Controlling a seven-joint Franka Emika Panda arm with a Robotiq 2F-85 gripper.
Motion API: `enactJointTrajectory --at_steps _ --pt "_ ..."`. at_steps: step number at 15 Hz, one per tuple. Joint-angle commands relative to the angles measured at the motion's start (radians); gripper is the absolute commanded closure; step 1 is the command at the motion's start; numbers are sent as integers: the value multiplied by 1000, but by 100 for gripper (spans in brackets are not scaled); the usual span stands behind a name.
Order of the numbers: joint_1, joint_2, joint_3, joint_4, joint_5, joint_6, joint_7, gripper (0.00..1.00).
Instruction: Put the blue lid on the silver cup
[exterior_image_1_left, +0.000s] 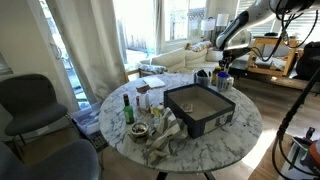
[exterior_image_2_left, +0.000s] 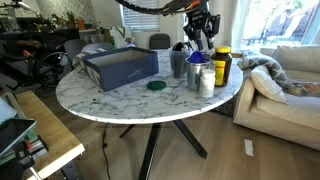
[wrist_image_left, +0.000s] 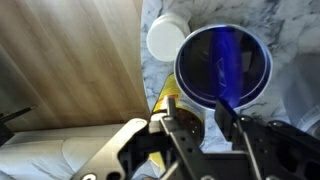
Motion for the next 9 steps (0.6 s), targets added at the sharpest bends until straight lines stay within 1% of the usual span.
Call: enactJointTrajectory --at_steps 1,2,3,4,5,7,8,9 --pt "-27 -21 33 -2 -25 -46 2 23" --pt "-35 -42 45 -16 -14 -45 -18 16" --pt "-51 -82 70 -46 5 -38 -68 8" --pt "-62 -118 90 -76 14 -28 -119 2" --pt "-80 -159 119 -110 27 -33 -200 0" --pt "-93 -214 150 -157 51 -47 -317 0" --pt "-59 -124 103 -61 19 -29 -207 0" --pt "-59 -155 110 -85 31 -36 -250 0"
